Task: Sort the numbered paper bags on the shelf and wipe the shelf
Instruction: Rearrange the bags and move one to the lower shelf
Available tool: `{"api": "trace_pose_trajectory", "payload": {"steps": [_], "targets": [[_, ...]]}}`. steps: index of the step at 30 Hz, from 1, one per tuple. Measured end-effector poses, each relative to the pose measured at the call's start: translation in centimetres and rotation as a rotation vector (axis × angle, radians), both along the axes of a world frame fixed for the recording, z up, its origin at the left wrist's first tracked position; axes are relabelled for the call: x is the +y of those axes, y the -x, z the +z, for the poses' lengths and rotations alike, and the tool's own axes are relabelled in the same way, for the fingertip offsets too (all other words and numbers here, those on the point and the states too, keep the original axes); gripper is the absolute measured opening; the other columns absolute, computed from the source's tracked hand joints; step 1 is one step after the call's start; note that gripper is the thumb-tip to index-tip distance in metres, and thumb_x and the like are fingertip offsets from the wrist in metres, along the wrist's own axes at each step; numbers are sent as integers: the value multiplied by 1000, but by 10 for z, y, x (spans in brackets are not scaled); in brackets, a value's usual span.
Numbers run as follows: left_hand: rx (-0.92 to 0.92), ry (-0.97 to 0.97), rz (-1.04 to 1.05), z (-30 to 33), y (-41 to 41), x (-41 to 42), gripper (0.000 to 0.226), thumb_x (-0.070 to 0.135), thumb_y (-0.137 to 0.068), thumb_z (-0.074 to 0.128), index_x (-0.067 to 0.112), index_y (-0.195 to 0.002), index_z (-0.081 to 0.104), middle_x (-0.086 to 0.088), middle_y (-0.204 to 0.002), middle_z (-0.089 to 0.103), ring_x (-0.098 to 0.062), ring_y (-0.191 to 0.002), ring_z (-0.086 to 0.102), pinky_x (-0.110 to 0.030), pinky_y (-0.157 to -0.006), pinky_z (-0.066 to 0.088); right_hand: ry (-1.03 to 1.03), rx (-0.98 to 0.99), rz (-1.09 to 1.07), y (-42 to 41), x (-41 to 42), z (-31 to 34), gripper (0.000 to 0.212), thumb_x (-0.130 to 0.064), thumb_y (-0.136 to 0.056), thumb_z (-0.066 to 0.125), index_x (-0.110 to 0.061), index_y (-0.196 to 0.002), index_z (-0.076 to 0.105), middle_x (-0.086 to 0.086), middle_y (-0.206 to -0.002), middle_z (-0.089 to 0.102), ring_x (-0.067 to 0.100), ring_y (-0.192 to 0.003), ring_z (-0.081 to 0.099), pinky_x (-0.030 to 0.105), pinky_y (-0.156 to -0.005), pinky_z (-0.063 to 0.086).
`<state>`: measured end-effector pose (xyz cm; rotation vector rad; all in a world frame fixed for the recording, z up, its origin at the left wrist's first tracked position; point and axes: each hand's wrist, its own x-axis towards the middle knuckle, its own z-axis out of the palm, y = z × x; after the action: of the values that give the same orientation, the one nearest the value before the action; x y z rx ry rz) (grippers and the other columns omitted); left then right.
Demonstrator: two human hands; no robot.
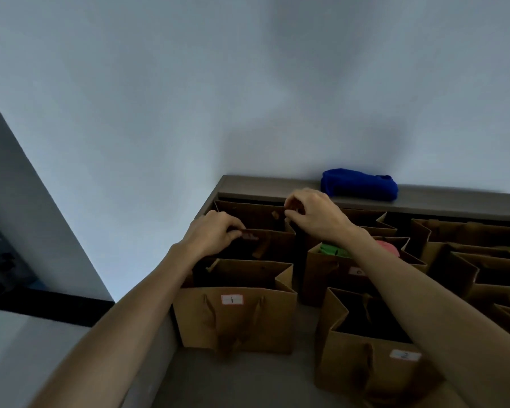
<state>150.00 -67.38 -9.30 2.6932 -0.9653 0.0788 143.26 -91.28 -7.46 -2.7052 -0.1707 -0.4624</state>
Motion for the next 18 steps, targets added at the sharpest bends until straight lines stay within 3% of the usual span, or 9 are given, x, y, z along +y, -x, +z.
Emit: {"api": "trace_pose_trajectory", "payload": {"steps": [3, 8, 12, 16, 18], "targets": [[62, -19, 2, 0, -10, -9, 26, 30, -97, 52, 34, -121, 63, 5, -110, 69, -11, -94, 63, -37, -84, 55, -4, -14, -54, 19, -13, 3, 14, -28, -94, 60, -20, -105, 61, -5, -108, 55, 8, -96, 53, 25, -85, 45], [26, 154, -163, 14, 15, -31, 30, 28, -95, 56, 27, -125, 60, 6, -125, 60, -9, -113, 55, -32, -97, 48, -127, -26, -109, 84, -40, 15, 7, -24, -94, 61, -27, -100, 62, -15, -95, 61, -4, -89, 59, 14, -76, 45], [61, 298, -420, 23, 66, -45, 26, 26, -94, 57, 26, -120, 63, 10, -121, 60, -1, -110, 55, -23, -93, 47, -110, 182, -125, 152, -59, 20, 12, -35, -92, 62, -33, -104, 63, -20, -100, 63, -12, -90, 59, 11, -72, 46], [107, 223, -555, 20, 101, -67, 27, 32, -94, 55, 25, -120, 63, 10, -122, 62, 0, -114, 53, -19, -95, 43, -21, 501, -127, 198, -75, 15, 19, -40, -91, 60, -39, -110, 61, -21, -104, 61, -15, -93, 56, 7, -71, 43], [143, 168, -580, 18, 111, -80, 29, 36, -95, 54, 26, -121, 62, 8, -123, 61, -2, -114, 54, -23, -97, 44, 26, 546, -128, 205, -80, 10, 15, -35, -94, 58, -42, -107, 60, -22, -102, 61, -15, -94, 55, 9, -74, 41]]}}
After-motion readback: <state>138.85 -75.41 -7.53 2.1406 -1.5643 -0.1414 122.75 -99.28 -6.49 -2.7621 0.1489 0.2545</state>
